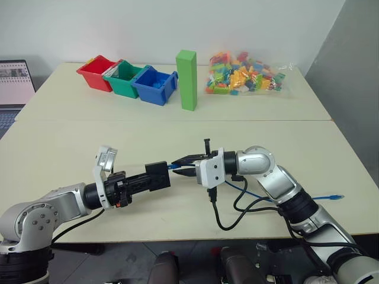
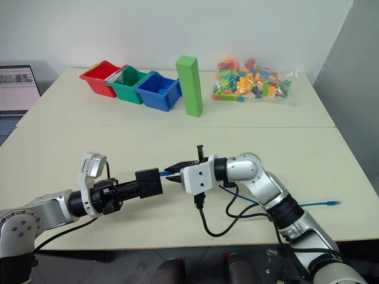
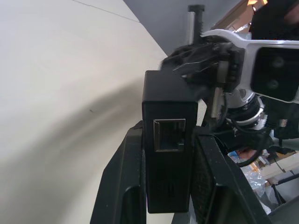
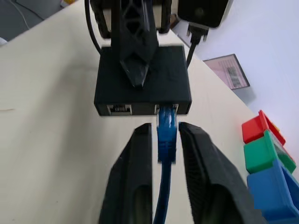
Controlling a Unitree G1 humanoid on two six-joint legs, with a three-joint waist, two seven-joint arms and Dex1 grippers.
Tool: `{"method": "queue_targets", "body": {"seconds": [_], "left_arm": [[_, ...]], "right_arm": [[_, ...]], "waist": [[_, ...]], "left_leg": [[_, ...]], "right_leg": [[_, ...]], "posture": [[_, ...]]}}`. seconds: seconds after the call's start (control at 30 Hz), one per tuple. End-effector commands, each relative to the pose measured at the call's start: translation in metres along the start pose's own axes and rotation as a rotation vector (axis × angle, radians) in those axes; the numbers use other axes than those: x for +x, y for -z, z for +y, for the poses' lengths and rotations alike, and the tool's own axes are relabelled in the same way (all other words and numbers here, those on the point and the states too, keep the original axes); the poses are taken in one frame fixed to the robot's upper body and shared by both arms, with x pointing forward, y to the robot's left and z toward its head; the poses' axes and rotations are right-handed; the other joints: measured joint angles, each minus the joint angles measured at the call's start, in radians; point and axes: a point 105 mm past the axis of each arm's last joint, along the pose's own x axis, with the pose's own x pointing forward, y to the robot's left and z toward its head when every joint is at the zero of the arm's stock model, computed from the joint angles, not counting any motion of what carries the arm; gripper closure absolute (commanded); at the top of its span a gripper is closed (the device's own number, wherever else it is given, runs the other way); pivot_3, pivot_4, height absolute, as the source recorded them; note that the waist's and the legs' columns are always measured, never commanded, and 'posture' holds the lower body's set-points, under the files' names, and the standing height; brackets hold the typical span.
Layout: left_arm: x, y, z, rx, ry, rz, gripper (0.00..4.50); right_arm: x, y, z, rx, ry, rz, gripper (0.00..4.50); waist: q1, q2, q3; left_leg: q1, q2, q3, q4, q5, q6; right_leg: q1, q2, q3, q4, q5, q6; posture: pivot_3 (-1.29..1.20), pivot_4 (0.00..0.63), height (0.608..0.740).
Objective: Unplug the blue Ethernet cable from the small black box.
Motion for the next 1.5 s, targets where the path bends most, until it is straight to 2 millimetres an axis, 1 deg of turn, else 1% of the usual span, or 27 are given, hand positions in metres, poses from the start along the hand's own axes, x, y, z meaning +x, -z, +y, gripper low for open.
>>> {"method": "queue_targets", "body": {"seconds": [0.03, 0.07, 0.13, 0.23, 0.3, 0.4, 0.53, 0.63, 0.77, 1.07, 1.23, 1.5], "left_arm": [[-0.001, -0.001, -0.006, 0.021, 0.028, 0.012, 3.71], [0.0, -0.001, -0.006, 0.025, 0.033, 0.016, 3.71], [0.0, 0.0, -0.008, 0.047, 0.046, 0.03, 3.71], [0.001, 0.004, -0.013, 0.085, 0.076, 0.065, 3.71], [0.001, 0.005, -0.015, 0.111, 0.097, 0.082, 3.71], [0.002, 0.004, -0.018, 0.14, 0.134, 0.085, 3.71], [0.003, 0.001, -0.023, 0.146, 0.187, 0.086, 3.71], [0.003, 0.002, -0.025, 0.147, 0.204, 0.103, 3.71], [0.005, 0.0, -0.026, 0.164, 0.218, 0.095, 3.71], [0.003, 0.003, -0.026, 0.175, 0.213, 0.12, 3.71], [0.003, 0.004, -0.026, 0.179, 0.214, 0.128, 3.71], [0.002, 0.005, -0.026, 0.181, 0.212, 0.131, 3.71]], "right_arm": [[-0.006, -0.014, -0.006, -0.01, 0.0, -0.036, 2.52], [-0.009, -0.014, -0.005, 0.021, -0.014, -0.034, 2.22], [-0.016, -0.019, -0.003, 0.143, -0.029, -0.053, 1.81], [-0.026, -0.026, 0.0, 0.484, -0.042, -0.112, 1.77], [-0.031, -0.027, 0.001, 0.669, -0.042, -0.141, 1.77], [-0.034, -0.022, 0.004, 0.891, -0.024, -0.154, 1.77], [-0.031, -0.017, 0.013, 1.088, -0.015, -0.186, 1.77], [-0.025, -0.019, 0.015, 1.167, -0.023, -0.212, 1.77], [-0.02, -0.016, 0.017, 1.224, -0.018, -0.219, 1.77], [-0.02, -0.014, 0.012, 1.35, -0.024, -0.269, 1.77], [-0.022, -0.012, 0.01, 1.382, -0.031, -0.274, 1.77], [-0.019, -0.013, 0.014, 1.365, -0.052, -0.251, 1.77]], "waist": [[0.001, 0.0, 0.0], [0.002, 0.0, 0.0], [0.004, 0.0, 0.0], [0.007, 0.0, 0.0], [0.01, 0.0, 0.0], [0.011, 0.0, 0.0], [0.01, 0.001, 0.0], [0.008, 0.001, 0.0], [0.006, 0.001, 0.001], [0.0, 0.001, 0.001], [-0.001, 0.001, 0.001], [-0.001, 0.001, 0.001]], "left_leg": [[0.0, 0.0, 0.0, 0.0, 0.0, 0.0], [0.0, 0.0, 0.0, 0.0, 0.0, 0.0], [0.0, 0.0, 0.0, 0.0, 0.0, 0.0], [0.0, 0.0, 0.0, 0.0, 0.0, 0.0], [0.0, 0.0, 0.0, 0.0, 0.0, 0.0], [0.0, 0.0, 0.0, 0.0, 0.0, 0.0], [0.0, 0.0, 0.0, 0.0, 0.0, 0.0], [0.0, 0.0, 0.001, 0.0, 0.0, 0.0], [0.0, 0.0, 0.001, -0.001, 0.0, 0.0], [0.0, 0.0, 0.001, -0.001, 0.0, 0.0], [0.0, 0.0, 0.001, -0.001, 0.0, 0.0], [-0.001, 0.0, 0.001, -0.001, 0.0, 0.0]], "right_leg": [[0.0, 0.0, 0.0, 0.0, 0.0, 0.0], [0.0, 0.0, 0.0, 0.0, 0.0, 0.0], [0.0, 0.0, 0.0, 0.0, 0.0, 0.0], [0.0, 0.0, 0.0, 0.0, 0.0, 0.0], [0.0, -0.001, 0.0, 0.0, 0.0, 0.0], [0.0, -0.001, 0.0, 0.0, 0.0, 0.0], [0.0, 0.0, 0.0, 0.0, -0.001, 0.0], [-0.001, 0.0, 0.0, -0.001, -0.002, 0.002], [-0.001, 0.0, 0.0, -0.001, -0.003, 0.005], [-0.001, 0.001, 0.0, -0.001, -0.003, 0.005], [-0.001, 0.001, 0.0, -0.001, -0.003, 0.005], [-0.001, 0.001, 0.0, -0.001, -0.004, 0.005]], "posture": [[0.0, 0.15, 0.74], [0.0, 0.15, 0.74], [0.0, 0.15, 0.74], [0.0, 0.15, 0.74], [0.0, 0.15, 0.74], [0.0, 0.15, 0.74], [0.0, 0.15, 0.74], [0.0, 0.15, 0.74], [0.0, 0.15, 0.74], [0.0, 0.15, 0.74], [0.0, 0.15, 0.74], [0.0, 0.15, 0.74]]}}
